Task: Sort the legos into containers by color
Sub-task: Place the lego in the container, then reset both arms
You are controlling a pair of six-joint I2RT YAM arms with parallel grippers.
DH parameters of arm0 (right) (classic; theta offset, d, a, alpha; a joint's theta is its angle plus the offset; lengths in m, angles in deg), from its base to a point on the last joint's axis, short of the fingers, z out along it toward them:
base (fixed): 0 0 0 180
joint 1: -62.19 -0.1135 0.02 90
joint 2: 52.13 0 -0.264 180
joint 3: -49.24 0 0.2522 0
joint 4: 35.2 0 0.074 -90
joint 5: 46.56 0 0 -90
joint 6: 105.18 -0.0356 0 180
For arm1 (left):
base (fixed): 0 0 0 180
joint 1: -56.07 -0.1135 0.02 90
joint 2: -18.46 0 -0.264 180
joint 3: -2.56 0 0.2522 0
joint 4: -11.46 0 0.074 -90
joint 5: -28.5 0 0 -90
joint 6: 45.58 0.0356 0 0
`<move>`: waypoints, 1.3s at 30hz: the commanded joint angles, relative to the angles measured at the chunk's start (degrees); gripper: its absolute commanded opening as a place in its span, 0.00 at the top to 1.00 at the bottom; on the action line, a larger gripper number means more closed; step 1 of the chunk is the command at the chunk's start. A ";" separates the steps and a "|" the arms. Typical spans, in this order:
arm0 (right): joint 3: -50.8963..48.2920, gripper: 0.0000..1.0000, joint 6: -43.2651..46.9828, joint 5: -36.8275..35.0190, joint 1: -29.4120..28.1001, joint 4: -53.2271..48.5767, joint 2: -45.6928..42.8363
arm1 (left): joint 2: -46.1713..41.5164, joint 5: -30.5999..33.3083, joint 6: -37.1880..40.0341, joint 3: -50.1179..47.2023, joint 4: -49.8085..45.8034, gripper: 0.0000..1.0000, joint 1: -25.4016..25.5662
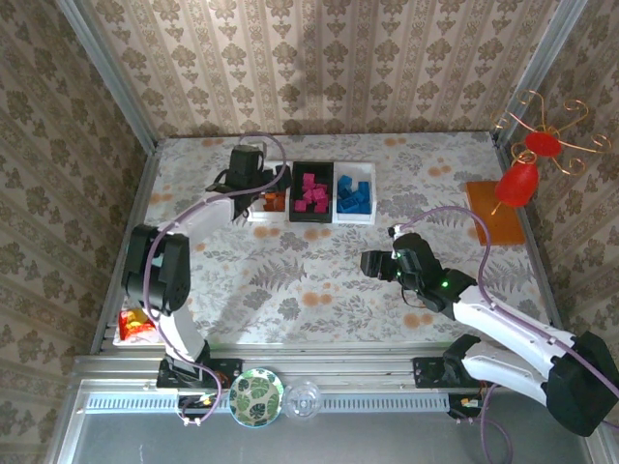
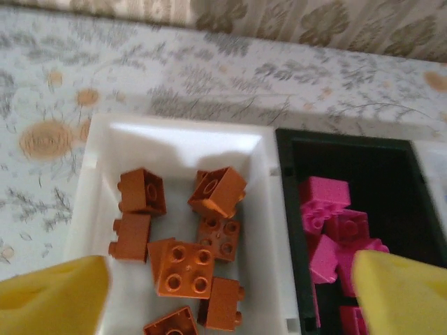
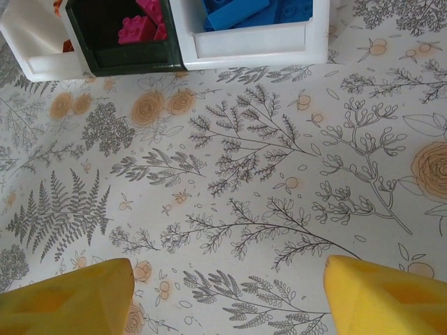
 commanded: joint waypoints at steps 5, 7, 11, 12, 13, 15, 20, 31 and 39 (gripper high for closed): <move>-0.52 0.10 1.10 -4.56 -0.22 -0.42 -4.45 | -20.21 -1.97 1.68 -13.50 8.48 0.00 2.39; -0.10 0.09 2.14 -4.72 -0.26 -0.53 -4.96 | -26.83 -0.35 2.95 -18.86 10.05 0.00 3.37; 0.85 0.02 2.29 -7.82 -0.35 -1.10 -4.37 | -40.75 5.47 4.75 -29.32 10.90 0.00 5.36; 0.87 0.00 2.06 -8.21 -0.35 -0.90 -4.22 | -43.86 6.80 4.83 -31.39 10.44 0.00 5.34; 0.79 0.00 2.22 -8.15 -0.35 -0.44 -4.09 | -47.03 7.58 5.03 -33.84 10.48 0.00 5.18; 0.55 0.00 2.14 -8.45 -0.42 0.83 -3.76 | -51.95 10.88 5.89 -39.37 13.92 0.00 5.07; 0.64 0.00 2.20 -10.57 -0.44 2.87 -2.40 | -58.08 19.95 13.51 -47.76 20.78 0.00 4.27; 0.28 0.00 2.10 -10.77 -0.27 4.91 -0.57 | -33.79 25.72 27.70 -38.77 21.95 0.00 -9.29; -1.01 0.00 2.29 -11.36 -0.17 3.87 -2.53 | -21.19 12.61 25.40 -44.03 34.56 0.00 -16.59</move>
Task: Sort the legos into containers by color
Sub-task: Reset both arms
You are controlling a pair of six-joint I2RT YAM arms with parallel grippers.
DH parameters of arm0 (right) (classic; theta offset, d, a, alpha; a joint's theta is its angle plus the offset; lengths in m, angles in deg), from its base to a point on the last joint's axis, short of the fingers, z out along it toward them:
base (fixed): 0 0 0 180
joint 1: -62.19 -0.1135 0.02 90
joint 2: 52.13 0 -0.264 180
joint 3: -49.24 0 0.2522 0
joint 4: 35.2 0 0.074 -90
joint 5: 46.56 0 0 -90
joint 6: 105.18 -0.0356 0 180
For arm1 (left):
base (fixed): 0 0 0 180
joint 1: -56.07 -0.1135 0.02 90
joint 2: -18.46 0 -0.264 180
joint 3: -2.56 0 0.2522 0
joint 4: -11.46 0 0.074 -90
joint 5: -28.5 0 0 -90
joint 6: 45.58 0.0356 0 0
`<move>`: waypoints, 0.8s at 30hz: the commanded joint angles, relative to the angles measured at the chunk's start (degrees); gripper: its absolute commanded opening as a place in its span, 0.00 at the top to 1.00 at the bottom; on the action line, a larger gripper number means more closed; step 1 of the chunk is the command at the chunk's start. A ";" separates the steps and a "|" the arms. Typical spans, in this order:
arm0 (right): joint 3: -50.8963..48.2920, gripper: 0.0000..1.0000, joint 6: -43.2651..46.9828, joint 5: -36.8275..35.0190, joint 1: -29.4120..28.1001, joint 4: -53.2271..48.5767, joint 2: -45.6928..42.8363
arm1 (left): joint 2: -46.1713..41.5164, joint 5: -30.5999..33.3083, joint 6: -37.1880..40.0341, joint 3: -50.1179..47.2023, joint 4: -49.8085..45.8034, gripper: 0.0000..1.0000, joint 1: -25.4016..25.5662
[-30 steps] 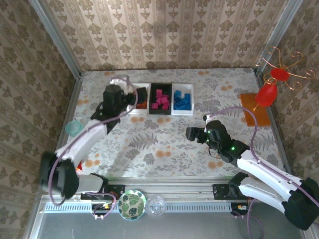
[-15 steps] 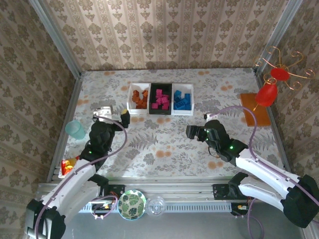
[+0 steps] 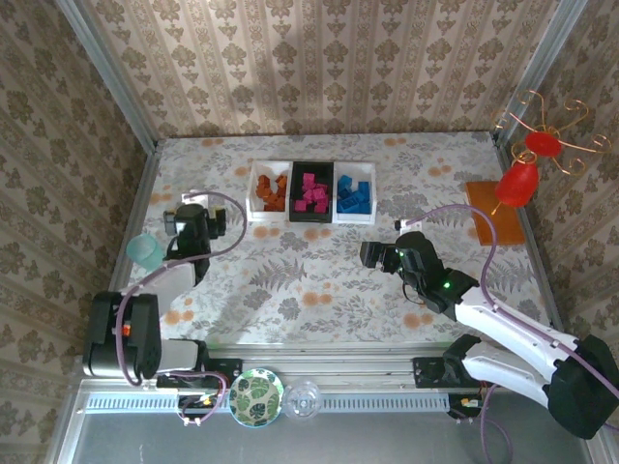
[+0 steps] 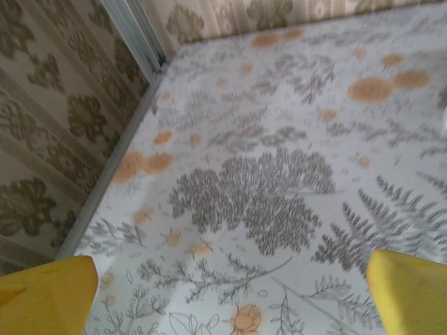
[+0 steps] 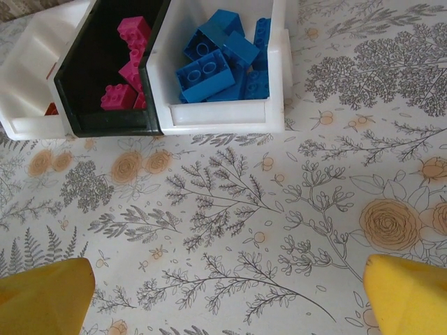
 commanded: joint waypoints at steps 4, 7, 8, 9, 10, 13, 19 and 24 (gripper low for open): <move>-1.52 0.00 1.55 -2.02 -0.18 0.78 -1.85 | 4.45 -9.18 1.58 -4.08 12.89 0.00 -1.55; -1.06 0.00 -0.16 -3.10 -0.17 -0.09 -1.43 | 7.63 -10.72 2.82 -7.42 22.83 0.00 -1.75; -0.64 0.00 -0.90 -3.85 -0.17 -1.04 -1.28 | 9.23 -11.29 2.88 -8.55 26.69 0.00 -2.30; -0.18 0.00 -1.11 -4.48 -0.17 -1.79 -1.24 | 10.37 -12.37 1.94 -8.91 27.94 0.00 -3.05; 0.24 0.00 -0.81 -5.04 -0.17 -2.12 -1.28 | 12.05 -13.76 1.66 -9.13 29.80 0.00 -3.82; 0.73 0.00 2.42 -5.54 0.16 -1.25 -2.05 | 11.97 -18.19 -0.33 -6.80 24.89 0.00 -6.32; -1.18 0.00 7.13 -7.09 6.45 3.67 -3.74 | 12.25 -4.04 -1.85 -8.75 29.31 0.00 -3.95; -7.13 0.00 21.58 -12.07 13.33 17.89 -4.43 | 12.47 -5.83 -0.72 -8.57 29.35 0.00 -3.73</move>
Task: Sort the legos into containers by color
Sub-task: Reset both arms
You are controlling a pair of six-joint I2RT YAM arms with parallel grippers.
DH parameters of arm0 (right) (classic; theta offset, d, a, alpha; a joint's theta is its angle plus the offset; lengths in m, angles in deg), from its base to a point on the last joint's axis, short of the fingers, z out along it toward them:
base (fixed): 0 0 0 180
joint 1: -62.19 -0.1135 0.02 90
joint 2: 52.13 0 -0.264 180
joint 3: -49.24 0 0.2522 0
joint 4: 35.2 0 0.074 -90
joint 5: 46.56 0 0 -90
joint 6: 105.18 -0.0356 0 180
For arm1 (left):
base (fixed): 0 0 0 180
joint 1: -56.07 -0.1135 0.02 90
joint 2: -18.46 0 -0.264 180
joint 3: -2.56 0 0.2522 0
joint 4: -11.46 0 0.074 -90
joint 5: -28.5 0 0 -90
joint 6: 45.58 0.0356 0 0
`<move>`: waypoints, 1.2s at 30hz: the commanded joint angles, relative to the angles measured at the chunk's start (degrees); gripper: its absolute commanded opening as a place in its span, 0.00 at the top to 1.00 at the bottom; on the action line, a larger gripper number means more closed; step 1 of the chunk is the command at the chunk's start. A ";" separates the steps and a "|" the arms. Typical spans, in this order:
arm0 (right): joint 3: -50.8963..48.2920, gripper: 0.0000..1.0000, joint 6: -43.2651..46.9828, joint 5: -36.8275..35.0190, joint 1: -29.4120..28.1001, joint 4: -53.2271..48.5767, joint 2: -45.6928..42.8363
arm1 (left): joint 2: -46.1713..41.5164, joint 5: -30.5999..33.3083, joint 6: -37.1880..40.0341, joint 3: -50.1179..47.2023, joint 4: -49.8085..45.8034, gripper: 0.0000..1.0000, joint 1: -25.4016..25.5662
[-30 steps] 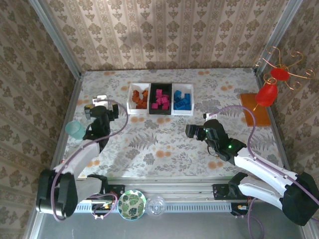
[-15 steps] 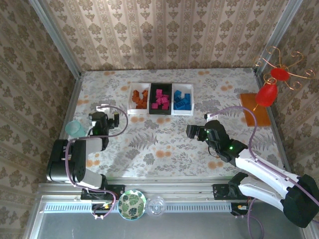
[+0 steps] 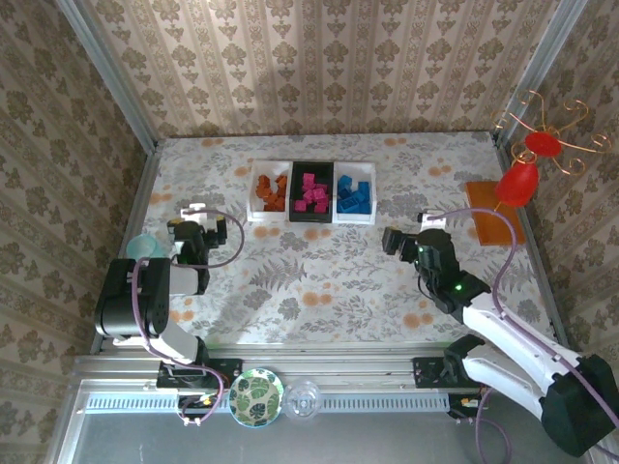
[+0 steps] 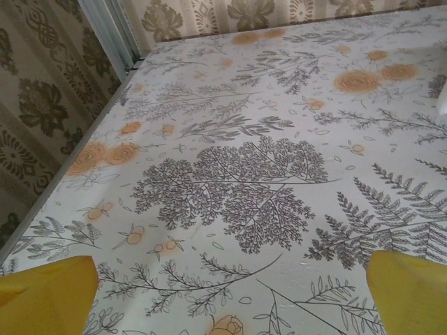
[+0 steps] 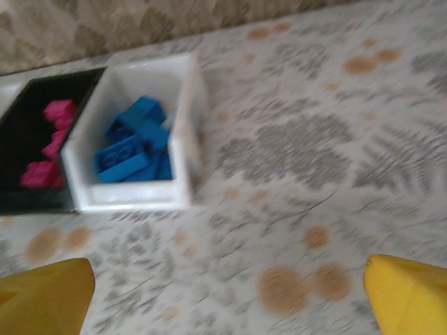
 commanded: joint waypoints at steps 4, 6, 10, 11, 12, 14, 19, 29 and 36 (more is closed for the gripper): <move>-2.36 0.00 16.11 -1.49 9.78 15.59 5.93 | 0.11 1.79 -0.76 -0.43 2.58 0.00 0.20; -2.70 0.00 16.50 2.37 13.59 20.29 11.03 | 0.13 1.79 -0.72 -0.39 2.64 0.00 0.20; -3.05 0.00 17.91 7.31 17.81 33.17 22.94 | 0.14 1.75 -0.74 -0.40 2.56 0.00 0.18; -2.62 0.00 18.07 8.31 18.41 35.17 25.22 | 0.11 1.75 -0.78 -0.42 2.62 0.00 0.12; -1.30 0.00 18.38 9.42 18.80 34.65 26.61 | 0.19 1.74 -0.72 -0.39 2.61 0.00 0.20; 0.07 0.00 19.66 11.81 19.34 35.74 28.42 | 0.12 1.77 -0.76 -0.45 2.59 0.00 0.20; -2.42 0.00 17.51 18.74 23.24 46.26 37.11 | 0.18 1.72 -0.72 -0.38 2.56 0.00 0.18; -1.62 0.00 17.54 18.45 23.13 43.79 36.60 | 0.11 1.72 -0.76 -0.38 2.60 0.00 0.20; -1.70 0.00 17.57 18.46 23.07 43.70 36.52 | 0.11 1.74 -0.76 -0.38 2.47 0.00 0.20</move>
